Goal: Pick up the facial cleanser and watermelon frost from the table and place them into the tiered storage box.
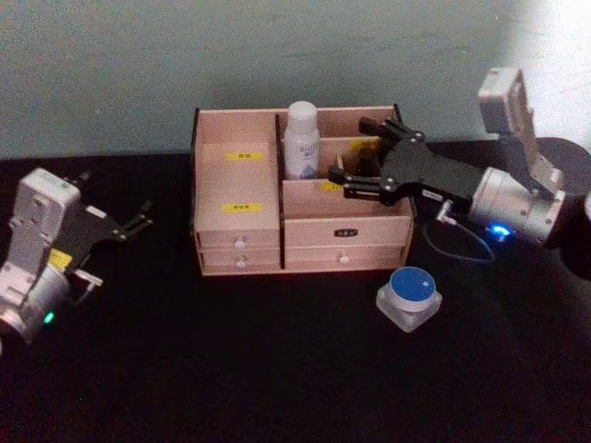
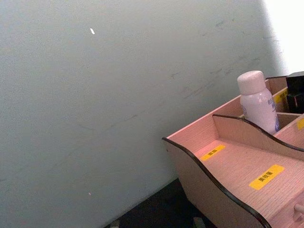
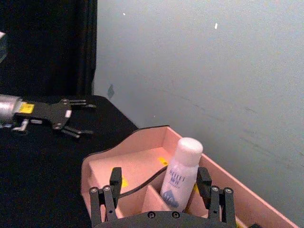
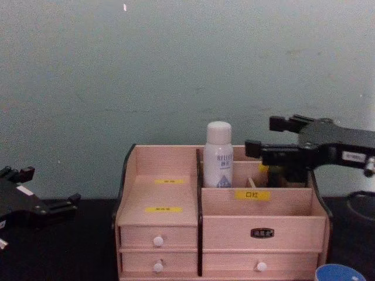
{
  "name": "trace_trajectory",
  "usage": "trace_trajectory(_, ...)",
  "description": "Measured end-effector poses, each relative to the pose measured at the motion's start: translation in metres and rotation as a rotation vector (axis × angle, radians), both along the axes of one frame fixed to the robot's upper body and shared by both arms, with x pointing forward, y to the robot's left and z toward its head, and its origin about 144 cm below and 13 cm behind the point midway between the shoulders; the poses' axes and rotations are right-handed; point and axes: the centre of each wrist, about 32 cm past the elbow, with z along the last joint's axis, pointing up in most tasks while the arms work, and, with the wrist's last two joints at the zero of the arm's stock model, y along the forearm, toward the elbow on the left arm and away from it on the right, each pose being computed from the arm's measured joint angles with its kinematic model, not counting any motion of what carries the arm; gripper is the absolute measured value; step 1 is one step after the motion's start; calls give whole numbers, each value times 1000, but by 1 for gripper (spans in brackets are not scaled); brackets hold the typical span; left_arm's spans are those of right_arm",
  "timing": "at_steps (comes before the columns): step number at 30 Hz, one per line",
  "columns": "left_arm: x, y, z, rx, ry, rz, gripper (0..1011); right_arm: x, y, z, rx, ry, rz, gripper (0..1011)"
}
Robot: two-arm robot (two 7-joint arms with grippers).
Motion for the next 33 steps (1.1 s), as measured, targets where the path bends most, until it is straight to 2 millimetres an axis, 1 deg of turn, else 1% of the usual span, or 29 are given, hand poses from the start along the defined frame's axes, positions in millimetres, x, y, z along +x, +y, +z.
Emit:
trace_trajectory(5, 0, 0, 0, 0, 0, 0, 1001, -16, -10, -2, -5, 8, 9, 1003)
trace_trajectory(6, 0, 0, 0, 0, 0, 0, 1001, -16, -10, -2, -5, 8, 9, 1002)
trace_trajectory(12, 0, 0, 0, 0, 0, 0, 1001, -31, -20, -6, -6, 32, 17, 1003)
trace_trajectory(24, 0, 0, 0, 0, 0, 0, 1001, -54, -34, -12, 10, 76, 25, 1003)
trace_trajectory(33, 0, 0, 0, 0, 0, 0, 1001, -68, -42, -18, 12, 122, 23, 1003)
